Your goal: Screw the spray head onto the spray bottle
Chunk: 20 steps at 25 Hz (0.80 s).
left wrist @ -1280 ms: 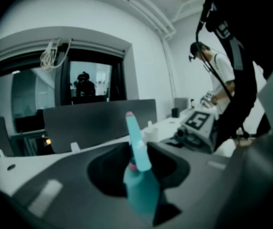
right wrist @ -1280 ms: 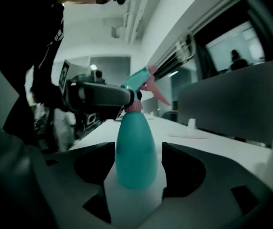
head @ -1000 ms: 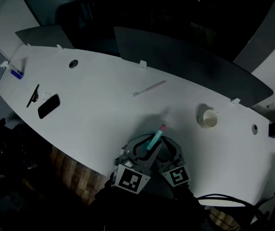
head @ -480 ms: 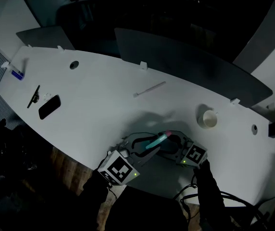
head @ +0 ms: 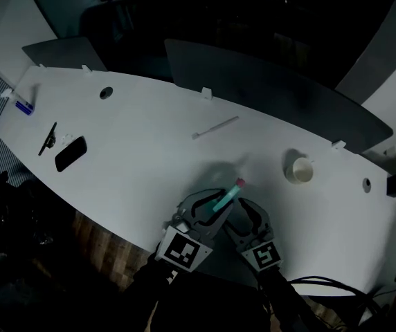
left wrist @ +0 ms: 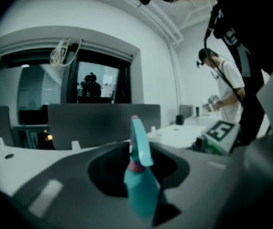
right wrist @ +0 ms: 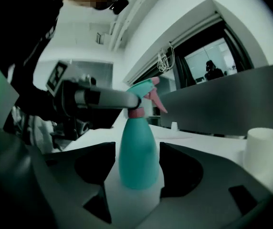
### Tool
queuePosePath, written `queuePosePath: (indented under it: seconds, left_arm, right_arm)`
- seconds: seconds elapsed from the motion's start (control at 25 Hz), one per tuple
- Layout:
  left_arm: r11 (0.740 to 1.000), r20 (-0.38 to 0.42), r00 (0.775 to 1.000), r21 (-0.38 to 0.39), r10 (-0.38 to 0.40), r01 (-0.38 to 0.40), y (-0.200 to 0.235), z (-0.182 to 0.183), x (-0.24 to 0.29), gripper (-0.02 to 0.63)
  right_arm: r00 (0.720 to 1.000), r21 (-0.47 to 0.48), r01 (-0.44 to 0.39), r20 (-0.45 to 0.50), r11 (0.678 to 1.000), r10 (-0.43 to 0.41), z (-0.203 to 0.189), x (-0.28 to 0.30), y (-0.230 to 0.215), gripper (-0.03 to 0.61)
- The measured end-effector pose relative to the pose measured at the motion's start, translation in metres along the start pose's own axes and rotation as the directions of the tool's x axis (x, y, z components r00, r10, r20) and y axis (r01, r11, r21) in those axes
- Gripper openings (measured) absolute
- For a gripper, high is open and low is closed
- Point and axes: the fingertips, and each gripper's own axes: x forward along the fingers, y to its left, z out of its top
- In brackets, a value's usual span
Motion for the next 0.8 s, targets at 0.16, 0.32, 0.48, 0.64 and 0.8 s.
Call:
queuePosePath:
  seconds: [0.16, 0.32, 0.48, 0.64, 0.8]
  left_arm:
    - [0.986, 0.049, 0.986, -0.059, 0.158, -0.156, 0.003, 0.003, 0.001, 0.110]
    - [0.994, 0.050, 0.994, -0.057, 0.094, -0.091, 0.004, 0.002, -0.001, 0.109]
    - [0.984, -0.017, 0.984, 0.008, -0.177, 0.178, -0.002, -0.002, -0.003, 0.106]
    - [0.950, -0.085, 0.947, 0.010, -0.309, 0.311, -0.002, -0.007, -0.007, 0.106]
    - [0.984, -0.006, 0.985, -0.057, -0.170, 0.170, 0.005, -0.002, -0.007, 0.106]
  right_arm:
    - [0.987, 0.020, 0.162, 0.006, 0.987, -0.162, -0.002, 0.018, 0.004, 0.290]
    - [1.000, 0.044, -0.007, 0.021, 0.999, 0.007, 0.001, 0.023, 0.006, 0.287]
    - [0.927, 0.002, -0.376, -0.016, 0.927, 0.376, 0.001, 0.023, 0.010, 0.287]
    - [0.821, -0.059, -0.568, -0.118, 0.821, 0.559, -0.001, 0.027, 0.013, 0.287]
    - [0.950, -0.059, -0.310, -0.049, 0.949, 0.308, 0.007, 0.014, 0.004, 0.288]
